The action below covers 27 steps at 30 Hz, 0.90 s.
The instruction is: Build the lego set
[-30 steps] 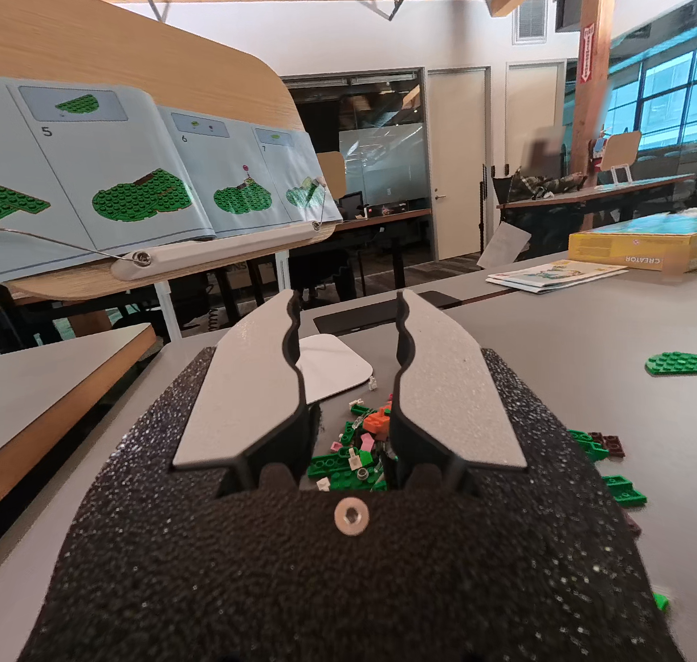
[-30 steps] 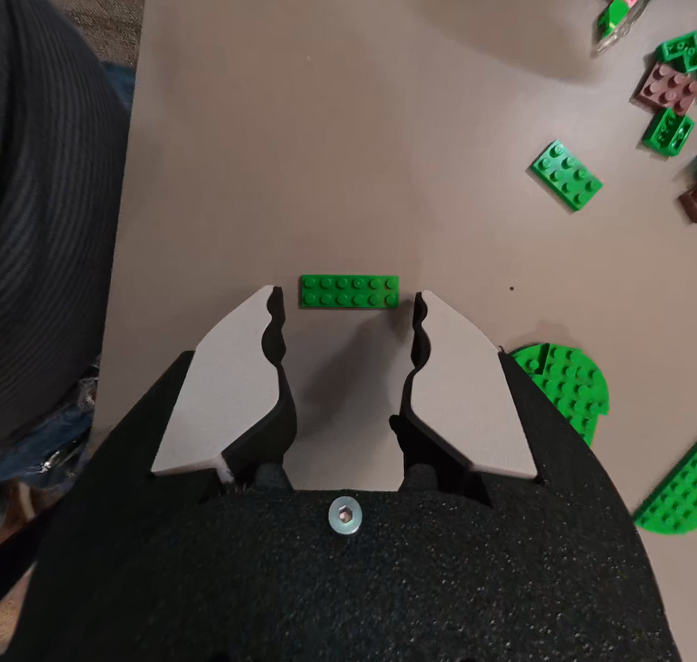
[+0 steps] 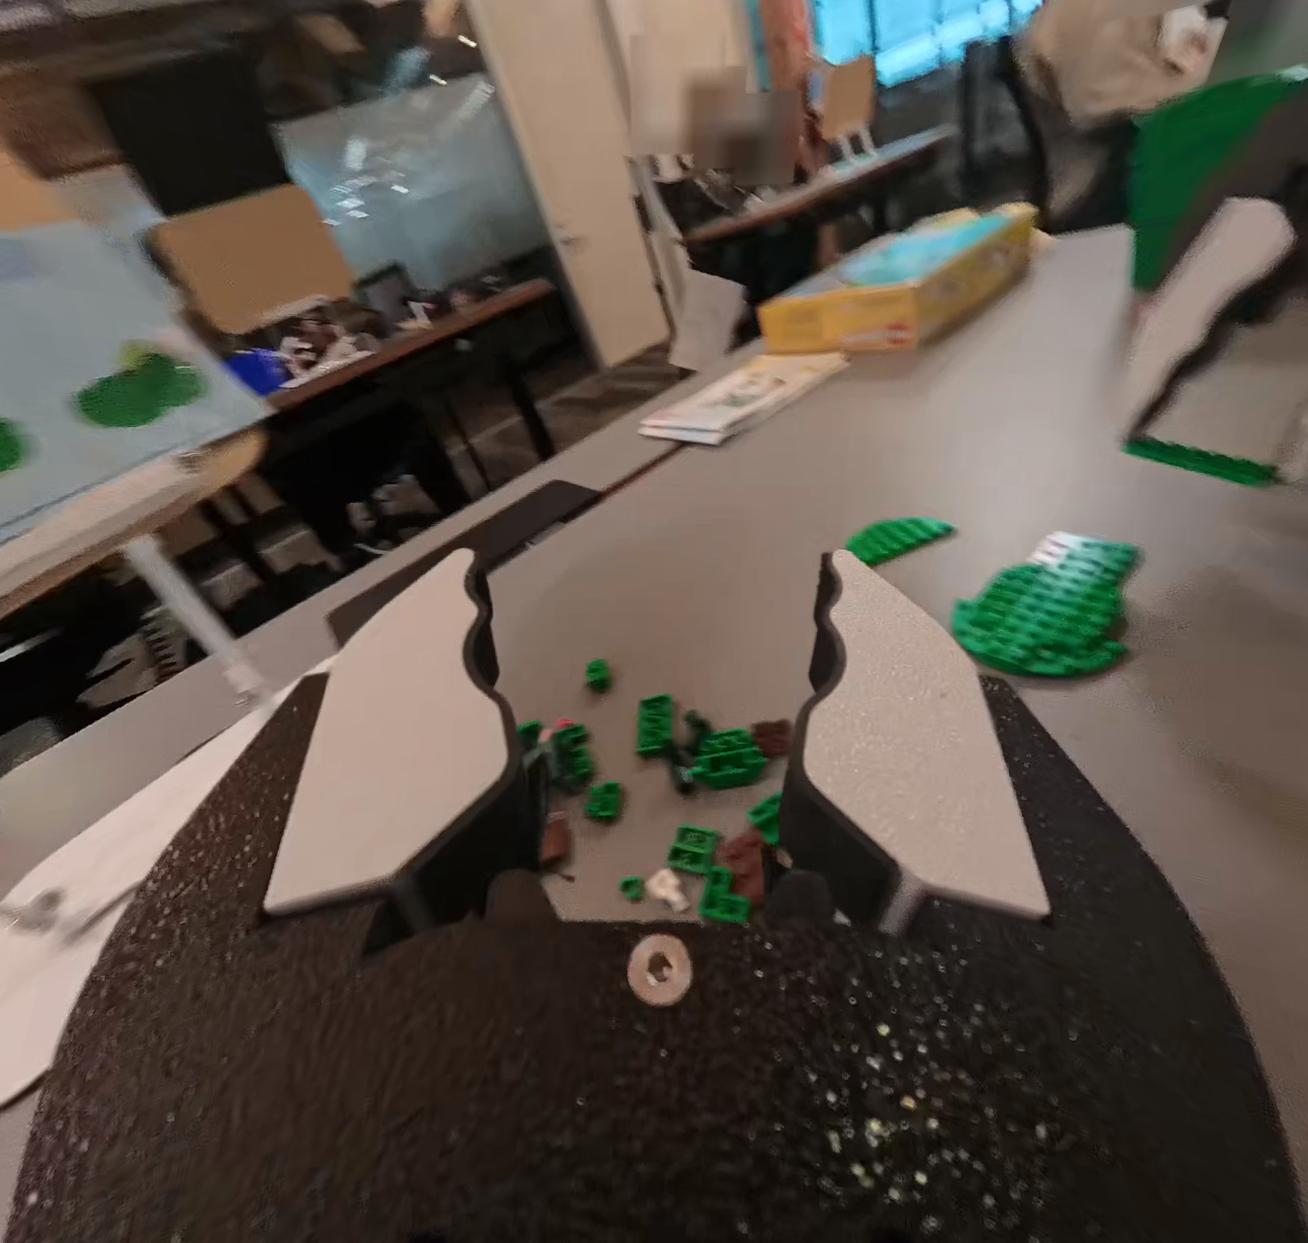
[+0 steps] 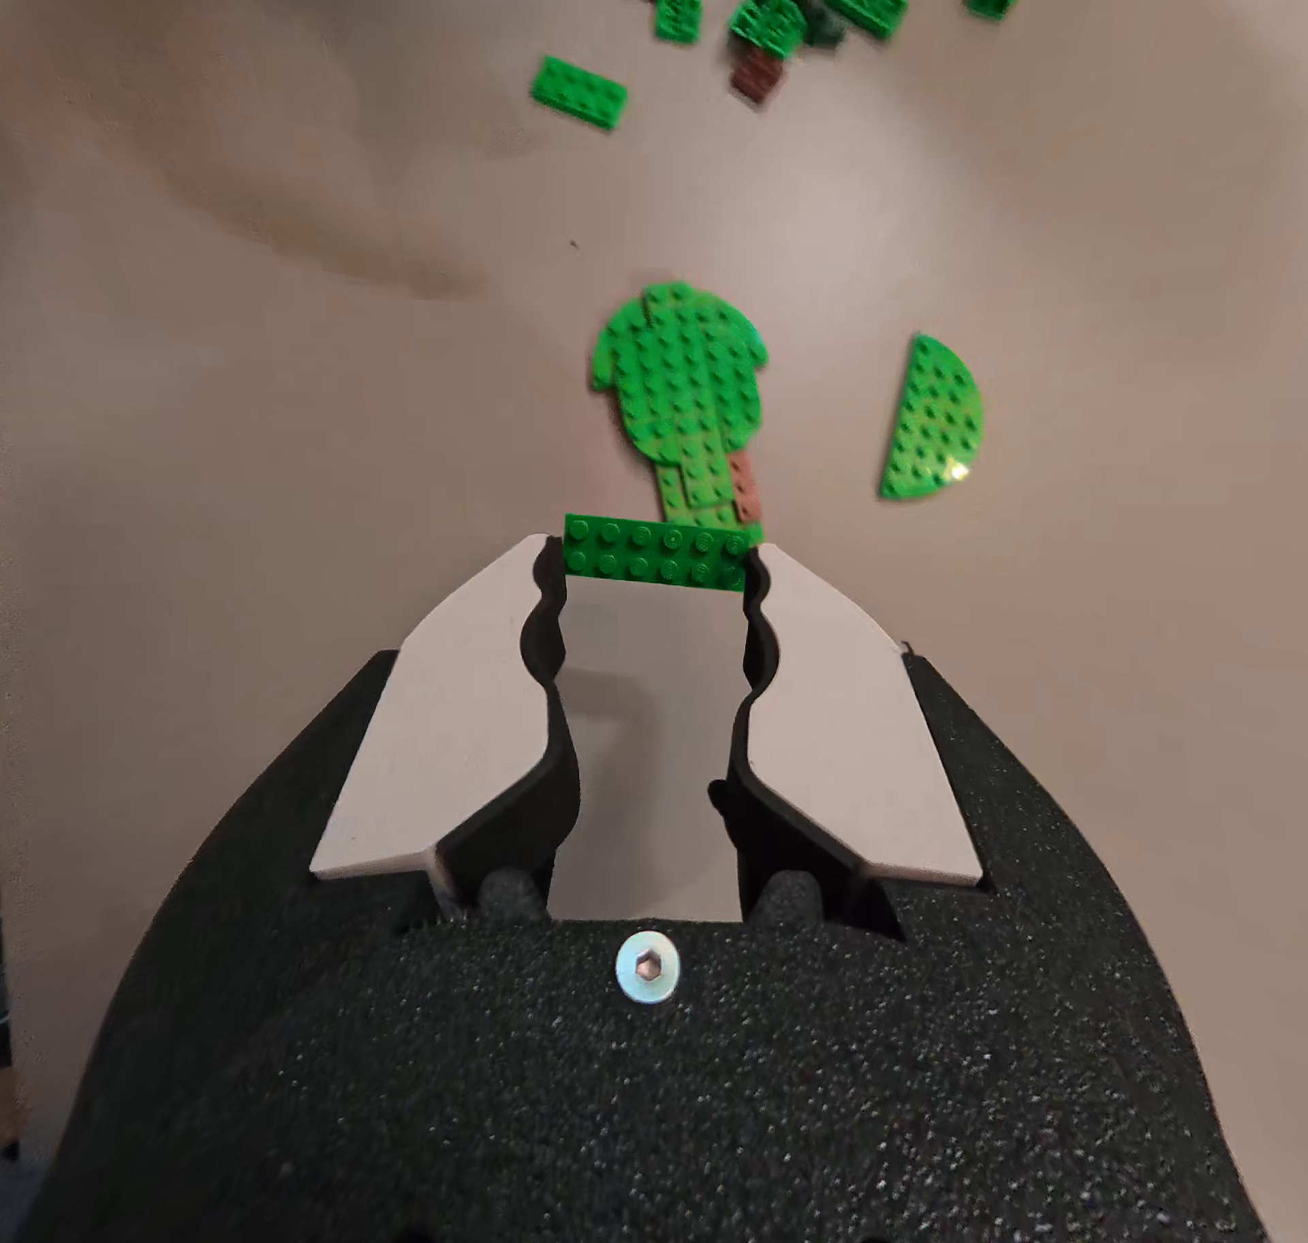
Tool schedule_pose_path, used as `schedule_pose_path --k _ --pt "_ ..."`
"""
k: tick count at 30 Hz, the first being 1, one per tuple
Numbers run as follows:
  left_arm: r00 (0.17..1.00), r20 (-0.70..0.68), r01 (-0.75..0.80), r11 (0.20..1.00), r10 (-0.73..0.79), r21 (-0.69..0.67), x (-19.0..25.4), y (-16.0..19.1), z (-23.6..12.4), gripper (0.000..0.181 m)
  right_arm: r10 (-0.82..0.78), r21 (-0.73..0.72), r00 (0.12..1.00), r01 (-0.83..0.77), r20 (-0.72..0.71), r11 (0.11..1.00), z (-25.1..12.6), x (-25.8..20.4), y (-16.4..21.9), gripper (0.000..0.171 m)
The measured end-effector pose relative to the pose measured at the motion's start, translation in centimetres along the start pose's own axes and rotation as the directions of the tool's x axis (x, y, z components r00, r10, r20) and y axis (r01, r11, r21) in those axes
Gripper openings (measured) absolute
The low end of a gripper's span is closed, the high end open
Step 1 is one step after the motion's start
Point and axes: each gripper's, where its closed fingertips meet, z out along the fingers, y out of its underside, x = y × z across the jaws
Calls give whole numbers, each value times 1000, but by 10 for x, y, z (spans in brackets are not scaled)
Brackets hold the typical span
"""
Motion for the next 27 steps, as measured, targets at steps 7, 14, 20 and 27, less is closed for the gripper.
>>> schedule_pose_path --k 7,14,20,27 --pt "927 -376 -54 984 -14 -170 90 18 28 88 54 28 997 -52 -58 998 -12 19 21 48" --pt "825 -565 -137 956 -34 -259 122 30 47 87 55 16 997 -54 -50 998 -4 18 26 48" --pt "732 -677 -207 923 -73 -324 145 50 50 64 50 -2 999 -50 -22 999 3 14 29 48" --pt "719 -691 -236 909 -73 -343 156 52 59 74 40 -10 999 -40 5 999 7 10 31 48"
